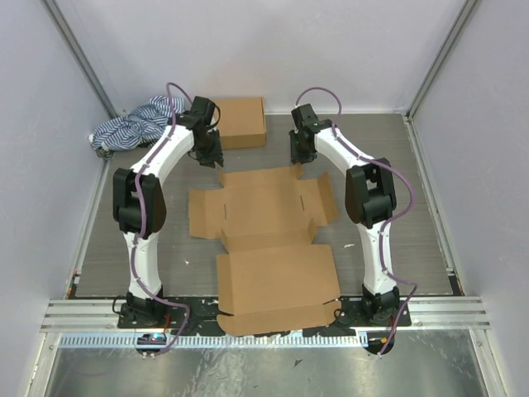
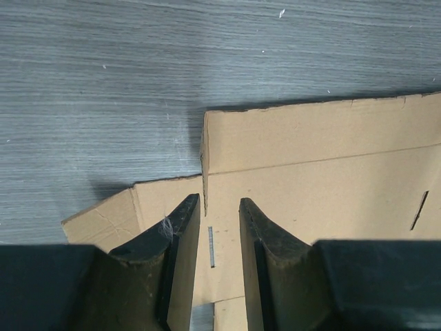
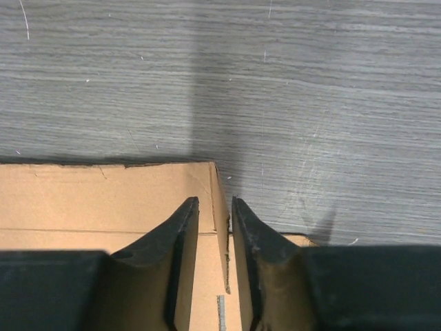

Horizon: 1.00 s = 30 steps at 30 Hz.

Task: Fold the paper box

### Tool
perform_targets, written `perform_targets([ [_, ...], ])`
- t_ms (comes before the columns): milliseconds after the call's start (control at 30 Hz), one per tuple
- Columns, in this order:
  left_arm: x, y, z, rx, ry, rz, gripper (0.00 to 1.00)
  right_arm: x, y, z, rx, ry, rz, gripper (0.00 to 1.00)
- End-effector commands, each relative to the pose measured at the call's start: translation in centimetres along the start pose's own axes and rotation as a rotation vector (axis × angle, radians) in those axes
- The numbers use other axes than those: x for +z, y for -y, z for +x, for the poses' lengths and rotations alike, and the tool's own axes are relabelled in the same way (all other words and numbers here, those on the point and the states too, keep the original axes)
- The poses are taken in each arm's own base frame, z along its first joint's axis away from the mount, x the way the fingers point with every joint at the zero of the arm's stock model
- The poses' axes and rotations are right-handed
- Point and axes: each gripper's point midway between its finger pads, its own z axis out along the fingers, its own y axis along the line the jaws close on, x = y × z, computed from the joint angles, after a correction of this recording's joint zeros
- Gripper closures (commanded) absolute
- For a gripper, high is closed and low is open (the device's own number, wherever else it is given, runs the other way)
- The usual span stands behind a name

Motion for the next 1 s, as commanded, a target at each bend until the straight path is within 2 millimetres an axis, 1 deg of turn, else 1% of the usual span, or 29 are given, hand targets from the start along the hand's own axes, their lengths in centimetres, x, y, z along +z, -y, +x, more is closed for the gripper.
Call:
perform_targets([
  [0,-3.2,0.8,-2.2,0.032,0.073,0.038,0.63,-1.1,-0.7,-1.4,-0.009,0.027,-0.03,0.72],
  [67,-3.8,1.3,-2.5,0.05,0.085,0.058,0.61,-1.0,-0.5,-1.3,-0.007,0.021,-0.022,0.72],
  [200,-4.7,1.9,-3.2,0.075,0.108,0.088,0.59,-0.6,-0.5,-0.9,-0.005,0.004,-0.016,0.66],
  [300,-5.3,2.8,-3.6,0.086,0.103,0.124,0.58,-0.1,-0.5,-0.4,-0.005,-0.014,-0.016,0.68],
  [333,-5.2,2.9,-3.5,0.087,0.094,0.127,0.58,0.2,-0.5,-0.3,-0.006,-0.021,-0.019,0.71],
  [400,-5.4,3.3,-3.7,0.091,0.089,0.143,0.58,0.6,-0.5,0.0,-0.011,-0.03,-0.019,0.82],
  [467,-5.9,3.7,-3.8,0.098,0.087,0.163,0.57,0.7,-0.3,0.0,-0.02,-0.03,-0.013,0.97],
  [500,-6.2,3.8,-3.8,0.102,0.089,0.172,0.57,0.6,-0.3,-0.1,-0.025,-0.021,-0.012,0.99],
  [567,-7.1,4.4,-4.0,0.118,0.096,0.199,0.56,-0.1,-0.8,-0.7,-0.036,0.03,-0.044,0.99],
  [600,-7.5,4.6,-4.2,0.123,0.105,0.207,0.55,-0.7,-1.1,-1.2,-0.035,0.064,-0.064,0.99],
  [633,-8.0,4.7,-4.2,0.13,0.112,0.214,0.55,-1.5,-1.6,-2.2,-0.03,0.124,-0.093,0.99],
  [667,-8.4,4.8,-4.3,0.14,0.118,0.222,0.54,-2.3,-1.9,-2.7,-0.025,0.163,-0.114,0.99],
  [700,-8.8,4.9,-4.4,0.151,0.126,0.227,0.53,-3.5,-2.3,-3.4,-0.02,0.204,-0.136,0.99],
  [733,-9.3,5.0,-4.5,0.16,0.136,0.234,0.53,-4.3,-2.5,-3.6,-0.019,0.236,-0.151,0.99],
  [767,-9.8,5.1,-4.6,0.17,0.146,0.242,0.53,-6.0,-2.8,-4.4,-0.026,0.288,-0.166,0.99],
  [833,-10.8,5.4,-4.8,0.191,0.169,0.26,0.51,-8.8,-3.6,-5.6,-0.06,0.376,-0.188,0.99],
  [900,-11.8,5.9,-5.1,0.215,0.196,0.288,0.49,-11.3,-4.4,-6.2,-0.105,0.448,-0.199,0.99],
  [967,-13.0,6.6,-5.4,0.243,0.228,0.33,0.47,-13.4,-4.8,-6.3,-0.125,0.498,-0.213,0.99],
])
